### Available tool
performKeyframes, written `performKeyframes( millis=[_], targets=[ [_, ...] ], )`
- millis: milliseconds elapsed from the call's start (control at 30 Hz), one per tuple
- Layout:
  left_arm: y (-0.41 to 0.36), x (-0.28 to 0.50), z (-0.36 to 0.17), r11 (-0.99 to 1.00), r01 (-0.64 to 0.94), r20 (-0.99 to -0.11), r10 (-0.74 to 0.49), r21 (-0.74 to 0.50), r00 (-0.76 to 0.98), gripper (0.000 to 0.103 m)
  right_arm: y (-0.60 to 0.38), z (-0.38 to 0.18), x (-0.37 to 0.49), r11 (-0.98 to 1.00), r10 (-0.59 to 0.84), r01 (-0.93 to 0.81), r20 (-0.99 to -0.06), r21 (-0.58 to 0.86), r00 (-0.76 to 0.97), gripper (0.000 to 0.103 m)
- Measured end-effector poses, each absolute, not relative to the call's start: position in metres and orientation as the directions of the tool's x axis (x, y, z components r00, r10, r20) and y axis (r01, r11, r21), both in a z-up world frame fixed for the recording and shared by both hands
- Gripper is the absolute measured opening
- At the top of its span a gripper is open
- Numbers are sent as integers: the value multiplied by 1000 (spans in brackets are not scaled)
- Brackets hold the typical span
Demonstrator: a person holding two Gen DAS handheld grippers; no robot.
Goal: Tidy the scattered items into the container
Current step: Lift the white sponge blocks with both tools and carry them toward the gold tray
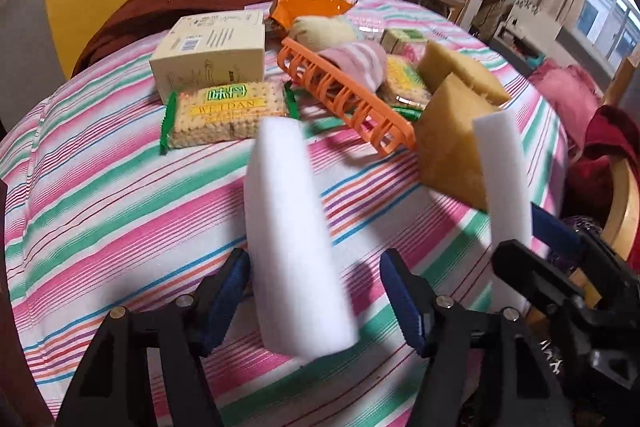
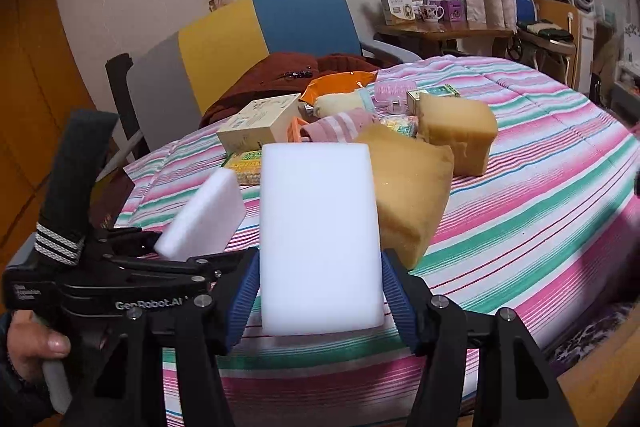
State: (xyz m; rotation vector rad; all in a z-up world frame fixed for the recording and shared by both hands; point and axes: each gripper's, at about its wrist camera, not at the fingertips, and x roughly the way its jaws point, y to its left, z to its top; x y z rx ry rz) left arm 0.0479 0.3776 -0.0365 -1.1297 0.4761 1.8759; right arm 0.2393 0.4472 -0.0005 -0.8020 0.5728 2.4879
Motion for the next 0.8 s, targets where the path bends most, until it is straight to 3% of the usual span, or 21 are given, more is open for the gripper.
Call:
performKeyframes(
  millis=[367, 433, 500, 667, 800],
  targets=[
    [366, 37, -41, -554, -825, -850, 483, -111, -210, 69, 437, -7, 227, -835, 271, -502, -624, 227, -733, 62],
    [364, 35, -40, -550, -825, -842, 502, -133, -198, 58, 436, -9, 227, -835, 265, -499, -628, 229, -732, 62],
    [362, 31, -43, -544, -821, -842, 514, -174, -162, 35, 434, -10, 226, -838, 258, -493, -629, 232, -733, 62],
    [349, 22, -45, -555, -798, -818, 556, -235, -146, 23, 429, -14, 219, -845, 244, -483, -637, 230, -731, 61],
    [335, 21, -40, -562, -794, -800, 575, -234, -172, 21, 423, -16, 210, -848, 231, -476, -646, 232, -727, 60]
  ],
)
